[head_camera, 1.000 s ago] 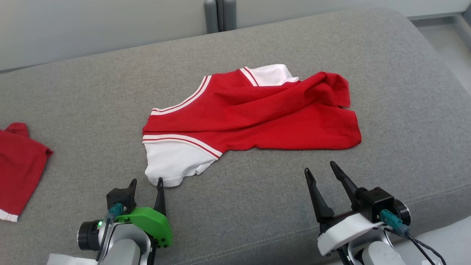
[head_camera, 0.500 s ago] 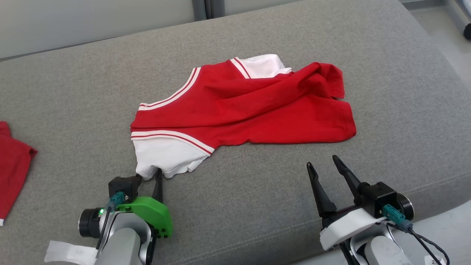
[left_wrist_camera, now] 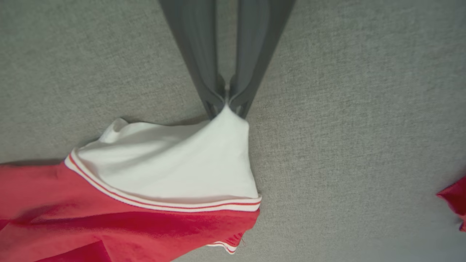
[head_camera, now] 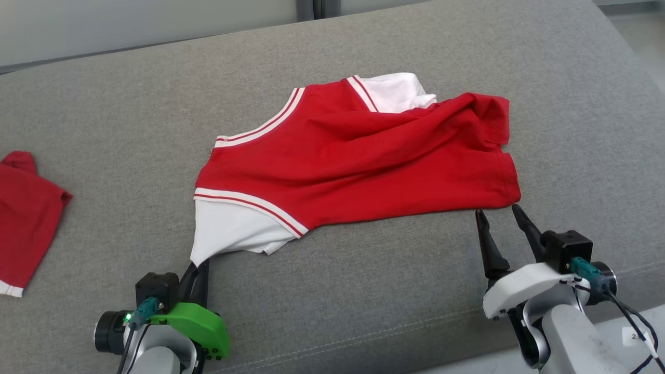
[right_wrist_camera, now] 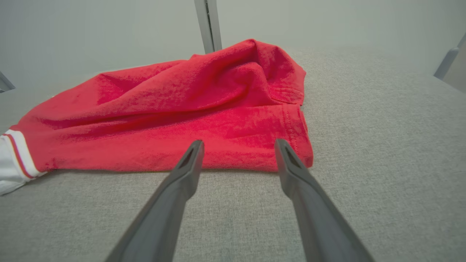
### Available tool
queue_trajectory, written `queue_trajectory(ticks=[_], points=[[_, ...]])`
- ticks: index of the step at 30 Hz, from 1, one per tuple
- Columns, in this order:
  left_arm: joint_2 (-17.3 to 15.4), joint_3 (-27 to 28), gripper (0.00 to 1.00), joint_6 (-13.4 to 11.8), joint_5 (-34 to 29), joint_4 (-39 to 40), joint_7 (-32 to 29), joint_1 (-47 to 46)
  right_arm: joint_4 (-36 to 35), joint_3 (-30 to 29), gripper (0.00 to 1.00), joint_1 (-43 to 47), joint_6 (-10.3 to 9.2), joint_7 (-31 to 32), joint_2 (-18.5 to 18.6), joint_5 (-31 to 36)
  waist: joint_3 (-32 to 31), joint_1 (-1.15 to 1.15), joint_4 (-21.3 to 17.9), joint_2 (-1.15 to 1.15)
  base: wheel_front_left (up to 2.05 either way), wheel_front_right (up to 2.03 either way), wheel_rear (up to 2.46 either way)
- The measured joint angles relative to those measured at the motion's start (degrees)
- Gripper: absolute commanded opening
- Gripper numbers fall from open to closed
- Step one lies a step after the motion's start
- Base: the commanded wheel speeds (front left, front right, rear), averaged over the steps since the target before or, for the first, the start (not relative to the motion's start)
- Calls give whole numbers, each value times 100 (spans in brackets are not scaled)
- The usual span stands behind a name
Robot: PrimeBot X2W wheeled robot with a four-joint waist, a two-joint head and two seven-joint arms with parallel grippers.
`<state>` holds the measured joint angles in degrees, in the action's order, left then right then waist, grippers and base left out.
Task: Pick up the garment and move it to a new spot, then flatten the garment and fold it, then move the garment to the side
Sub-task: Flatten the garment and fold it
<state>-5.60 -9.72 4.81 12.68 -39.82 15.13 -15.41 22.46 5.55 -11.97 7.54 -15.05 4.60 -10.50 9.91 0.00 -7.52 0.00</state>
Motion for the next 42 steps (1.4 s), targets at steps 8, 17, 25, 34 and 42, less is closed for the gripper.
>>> queue_trajectory(ticks=[8, 17, 25, 34, 42], points=[[-63, -46, 0, 76, -71, 394, 0, 70, 1585, -333, 100, -864, 0, 0, 294, -148, 152, 0, 262, 0, 0, 0, 0], [-5, -87, 0, 81, -73, 522, 0, 57, 2540, -240, 100, -1409, 0, 0, 392, -272, 296, 0, 429, 0, 0, 0, 0], [-4, -41, 0, 81, -73, 679, 0, 63, 2432, -155, 0, -1236, 0, 0, 452, -477, 206, 0, 447, 0, 0, 0, 0], [14, 109, 0, 232, 865, 2007, -157, 364, 727, -268, 0, -768, 0, 0, 647, -1050, -148, 0, 323, 0, 0, 0, 0], [-517, -87, 0, 258, 2197, 3856, -1163, 9, -283, -235, 0, -1131, 0, 141, 1169, -1212, -541, 0, 212, 0, 0, 0, 0]])
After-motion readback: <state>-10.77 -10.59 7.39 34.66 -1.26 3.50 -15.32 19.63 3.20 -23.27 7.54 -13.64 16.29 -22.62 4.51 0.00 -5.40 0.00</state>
